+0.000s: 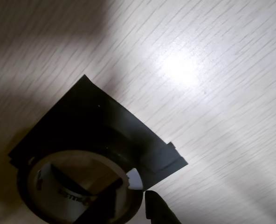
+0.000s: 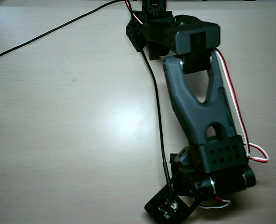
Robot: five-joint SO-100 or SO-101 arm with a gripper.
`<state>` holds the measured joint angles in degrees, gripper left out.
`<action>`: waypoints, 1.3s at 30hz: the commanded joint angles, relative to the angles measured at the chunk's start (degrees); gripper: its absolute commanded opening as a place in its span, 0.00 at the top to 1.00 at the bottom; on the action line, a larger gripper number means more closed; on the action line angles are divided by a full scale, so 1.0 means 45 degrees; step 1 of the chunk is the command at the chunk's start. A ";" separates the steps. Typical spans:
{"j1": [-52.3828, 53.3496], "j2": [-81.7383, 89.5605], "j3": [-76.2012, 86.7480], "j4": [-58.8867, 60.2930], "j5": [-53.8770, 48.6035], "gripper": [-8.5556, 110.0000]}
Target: Grasp a tape and put it in the target area.
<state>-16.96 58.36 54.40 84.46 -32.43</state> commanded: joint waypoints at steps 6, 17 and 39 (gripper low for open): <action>0.0293 0.0215 -0.1855 0.1309 0.0117 0.85; 0.2988 0.2441 -0.3105 0.2852 0.1426 0.85; 0.6113 0.7598 0.4824 -0.0547 -0.0117 0.85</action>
<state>9.93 89.56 76.20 82.44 -32.34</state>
